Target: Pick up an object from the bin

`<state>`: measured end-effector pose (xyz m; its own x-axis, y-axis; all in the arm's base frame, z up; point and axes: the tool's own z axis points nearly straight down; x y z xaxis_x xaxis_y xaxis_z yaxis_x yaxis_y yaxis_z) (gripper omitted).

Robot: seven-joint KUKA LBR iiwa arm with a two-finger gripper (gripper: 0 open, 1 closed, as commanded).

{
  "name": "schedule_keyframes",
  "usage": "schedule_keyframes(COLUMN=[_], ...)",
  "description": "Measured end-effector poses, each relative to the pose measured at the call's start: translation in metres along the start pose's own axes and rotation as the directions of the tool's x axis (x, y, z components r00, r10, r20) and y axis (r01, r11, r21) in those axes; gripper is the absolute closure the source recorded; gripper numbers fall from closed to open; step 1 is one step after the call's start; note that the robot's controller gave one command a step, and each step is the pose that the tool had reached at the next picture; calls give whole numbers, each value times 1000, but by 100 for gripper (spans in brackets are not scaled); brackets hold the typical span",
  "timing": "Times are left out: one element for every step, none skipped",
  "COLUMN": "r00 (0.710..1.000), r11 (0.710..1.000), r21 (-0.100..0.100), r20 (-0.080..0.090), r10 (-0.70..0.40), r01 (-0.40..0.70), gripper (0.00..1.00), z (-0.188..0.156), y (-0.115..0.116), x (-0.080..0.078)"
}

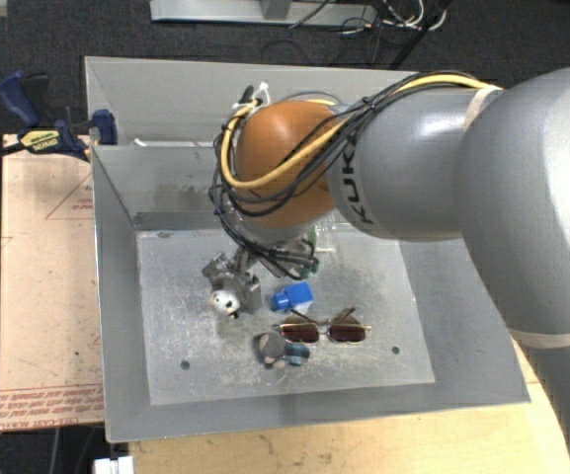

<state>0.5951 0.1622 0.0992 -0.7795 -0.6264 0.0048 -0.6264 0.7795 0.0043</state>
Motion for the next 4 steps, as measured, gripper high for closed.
schedule_keyframes(r00=[1000,1000,1000,1000], r11=[1000,1000,1000,1000], r21=[4,4,2,3], r20=[8,8,4,5], r10=[0,0,1,1], r01=[0,-1,-1,-1], gripper=[100,100,100,100], z=[-19,-31,-50,-69], y=[-1,-1,0,0], x=[-2,-2,-1,-1])
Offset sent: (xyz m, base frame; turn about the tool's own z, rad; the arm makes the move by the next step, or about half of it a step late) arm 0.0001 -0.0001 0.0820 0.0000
